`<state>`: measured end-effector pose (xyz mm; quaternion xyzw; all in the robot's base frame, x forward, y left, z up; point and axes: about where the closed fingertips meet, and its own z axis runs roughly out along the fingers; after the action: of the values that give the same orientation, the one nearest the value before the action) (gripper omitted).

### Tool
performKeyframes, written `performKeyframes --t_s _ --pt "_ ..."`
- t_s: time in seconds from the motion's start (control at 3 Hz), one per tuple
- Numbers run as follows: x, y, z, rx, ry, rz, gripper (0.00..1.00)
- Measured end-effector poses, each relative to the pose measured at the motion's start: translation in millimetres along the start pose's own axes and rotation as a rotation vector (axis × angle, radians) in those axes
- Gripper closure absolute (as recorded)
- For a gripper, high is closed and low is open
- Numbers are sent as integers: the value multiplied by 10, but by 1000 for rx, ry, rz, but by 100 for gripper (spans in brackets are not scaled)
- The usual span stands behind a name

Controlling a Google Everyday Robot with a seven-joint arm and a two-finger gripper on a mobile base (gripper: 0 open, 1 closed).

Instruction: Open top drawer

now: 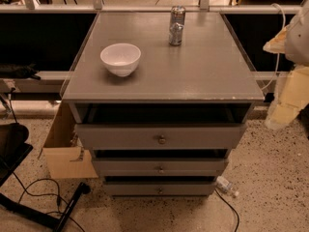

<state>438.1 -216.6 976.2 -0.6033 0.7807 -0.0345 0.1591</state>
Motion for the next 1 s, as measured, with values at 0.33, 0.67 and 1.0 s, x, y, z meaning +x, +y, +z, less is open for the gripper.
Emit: performKeyframes --t_s 0.33,0.67,1.0 --pt "-10 0 -2 4 -2 -2 0" --pt "16 62 199 -8 -8 8 0" --pt "91 342 1128 -40 -24 31 0"
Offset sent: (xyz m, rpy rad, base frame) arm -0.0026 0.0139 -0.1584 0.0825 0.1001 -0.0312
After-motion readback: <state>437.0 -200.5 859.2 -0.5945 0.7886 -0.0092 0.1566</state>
